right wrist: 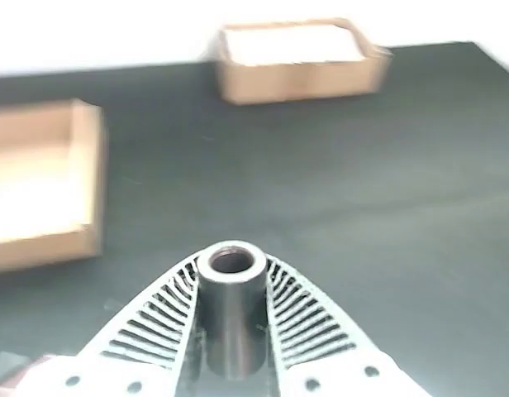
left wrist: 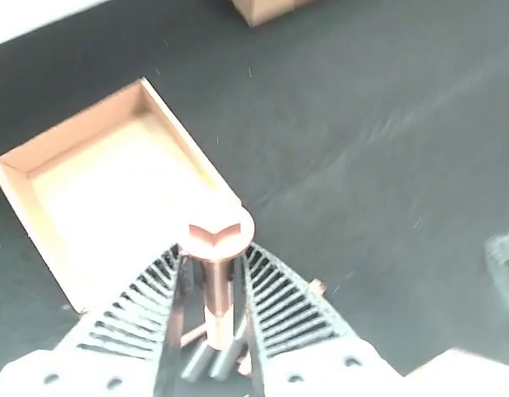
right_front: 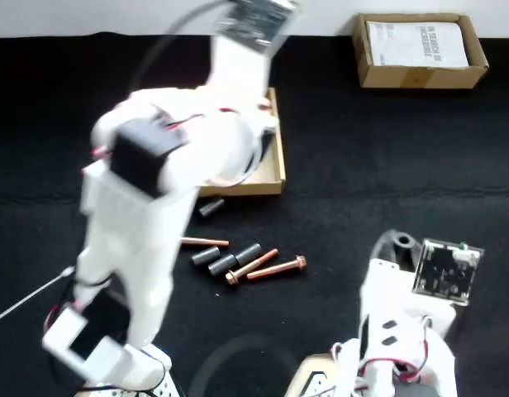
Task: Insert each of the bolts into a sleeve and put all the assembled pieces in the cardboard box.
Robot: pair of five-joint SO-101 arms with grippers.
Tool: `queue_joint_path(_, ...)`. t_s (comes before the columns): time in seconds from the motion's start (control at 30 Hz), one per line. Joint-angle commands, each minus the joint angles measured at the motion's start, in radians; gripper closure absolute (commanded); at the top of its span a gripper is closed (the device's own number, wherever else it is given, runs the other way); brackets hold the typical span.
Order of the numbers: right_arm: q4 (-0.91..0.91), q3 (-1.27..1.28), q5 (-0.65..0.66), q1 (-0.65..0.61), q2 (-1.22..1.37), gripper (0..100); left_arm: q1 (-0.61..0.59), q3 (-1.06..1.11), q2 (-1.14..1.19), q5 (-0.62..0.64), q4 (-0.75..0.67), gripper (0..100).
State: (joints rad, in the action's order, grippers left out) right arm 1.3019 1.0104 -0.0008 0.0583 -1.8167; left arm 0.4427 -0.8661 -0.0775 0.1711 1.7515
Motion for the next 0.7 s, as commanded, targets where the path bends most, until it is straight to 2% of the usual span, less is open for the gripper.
queue_joint_path(0.0,0.002,-0.074,-0.152,-0.157,-0.001,99.2,-0.010,0.061,-0.140,0.057,0.003,99)
queue_joint_path(0.17,-0.074,-0.053,-0.311,-0.348,-0.001,99.2,0.054,0.355,-0.292,0.058,-0.003,99)
queue_joint_path(0.27,-0.140,-0.004,-0.324,-0.420,0.002,99.2,0.117,0.536,-0.384,0.092,-0.029,99)
queue_joint_path(0.37,-0.174,0.053,-0.270,-0.470,0.001,99.2,0.163,0.700,-0.464,0.120,-0.150,99)
queue_joint_path(0.5,-0.216,0.130,-0.218,-0.545,-0.001,99.2,0.176,0.880,-0.556,0.117,-0.396,99)
queue_joint_path(0.6,-0.260,0.180,-0.210,-0.556,-0.001,99.2,0.176,0.952,-0.619,0.114,-0.557,99)
queue_joint_path(0.67,-0.291,0.208,-0.213,-0.556,-0.001,99.2,0.177,0.974,-0.644,0.114,-0.615,99)
